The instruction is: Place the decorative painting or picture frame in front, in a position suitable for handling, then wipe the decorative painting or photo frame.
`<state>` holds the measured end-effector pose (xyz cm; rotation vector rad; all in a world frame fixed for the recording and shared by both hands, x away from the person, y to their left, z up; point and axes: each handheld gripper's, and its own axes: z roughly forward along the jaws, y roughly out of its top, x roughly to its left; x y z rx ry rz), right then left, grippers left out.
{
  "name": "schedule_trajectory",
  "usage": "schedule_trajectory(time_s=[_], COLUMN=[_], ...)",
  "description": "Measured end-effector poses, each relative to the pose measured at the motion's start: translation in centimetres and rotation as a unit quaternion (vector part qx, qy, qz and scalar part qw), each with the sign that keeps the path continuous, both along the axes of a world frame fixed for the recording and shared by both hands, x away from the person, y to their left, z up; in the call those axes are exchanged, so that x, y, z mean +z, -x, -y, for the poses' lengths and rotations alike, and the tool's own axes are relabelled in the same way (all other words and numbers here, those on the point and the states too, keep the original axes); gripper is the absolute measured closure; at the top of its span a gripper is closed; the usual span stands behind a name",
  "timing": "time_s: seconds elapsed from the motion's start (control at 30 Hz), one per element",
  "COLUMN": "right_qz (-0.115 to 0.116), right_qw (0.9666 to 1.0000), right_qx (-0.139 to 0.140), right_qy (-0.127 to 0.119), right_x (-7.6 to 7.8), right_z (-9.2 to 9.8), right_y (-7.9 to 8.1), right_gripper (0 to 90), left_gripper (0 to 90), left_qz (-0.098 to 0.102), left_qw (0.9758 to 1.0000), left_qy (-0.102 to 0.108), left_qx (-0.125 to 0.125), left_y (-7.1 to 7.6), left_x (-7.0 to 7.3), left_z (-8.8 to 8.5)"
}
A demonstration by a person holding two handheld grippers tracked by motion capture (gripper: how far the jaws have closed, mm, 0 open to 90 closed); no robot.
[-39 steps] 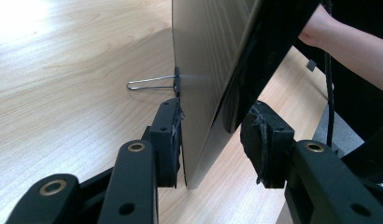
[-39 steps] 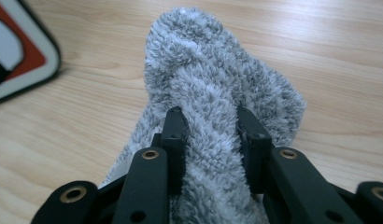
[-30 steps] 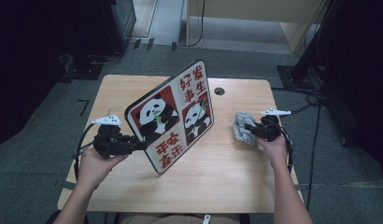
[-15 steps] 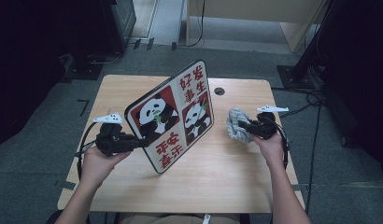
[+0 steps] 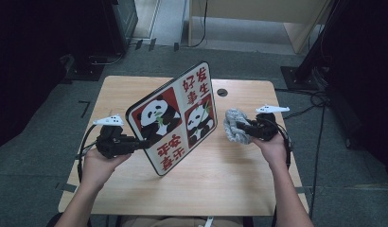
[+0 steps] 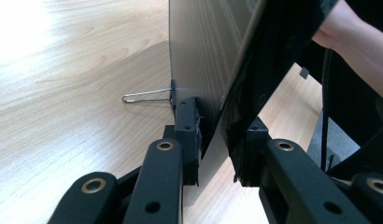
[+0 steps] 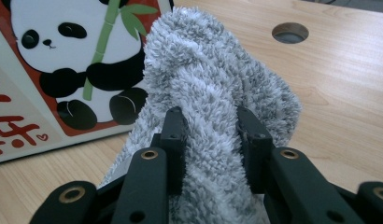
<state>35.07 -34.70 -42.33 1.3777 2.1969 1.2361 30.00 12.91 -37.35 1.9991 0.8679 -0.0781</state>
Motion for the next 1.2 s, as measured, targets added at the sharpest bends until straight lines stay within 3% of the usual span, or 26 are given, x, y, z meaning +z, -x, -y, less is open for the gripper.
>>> schedule_trajectory(time_s=[0.4, 0.73, 1.03, 1.2], right_qz=[0.017, 0.026, 0.036, 0.047], right_qw=[0.9998, 0.9991, 0.9979, 0.9970], right_qx=[0.013, 0.033, 0.054, 0.062], right_qy=[-0.005, -0.007, 0.002, 0.006], right_x=[1.6, 3.6, 6.7, 9.3], right_z=[-0.7, -2.0, -3.7, -4.6], right_y=[0.6, -0.7, -2.3, -3.3], right_gripper=[69.6, 69.6, 69.6, 69.5], left_gripper=[75.6, 75.3, 75.1, 75.3], left_qz=[0.001, 0.002, 0.001, 0.001], left_qw=[1.0000, 1.0000, 1.0000, 1.0000], left_qy=[-0.002, -0.007, -0.003, -0.002], left_qx=[0.000, -0.001, 0.000, 0.000], left_y=[0.5, 0.6, 0.6, 0.5], left_x=[0.0, 0.1, 0.0, 0.0], left_z=[-0.1, -0.1, -0.2, -0.2])
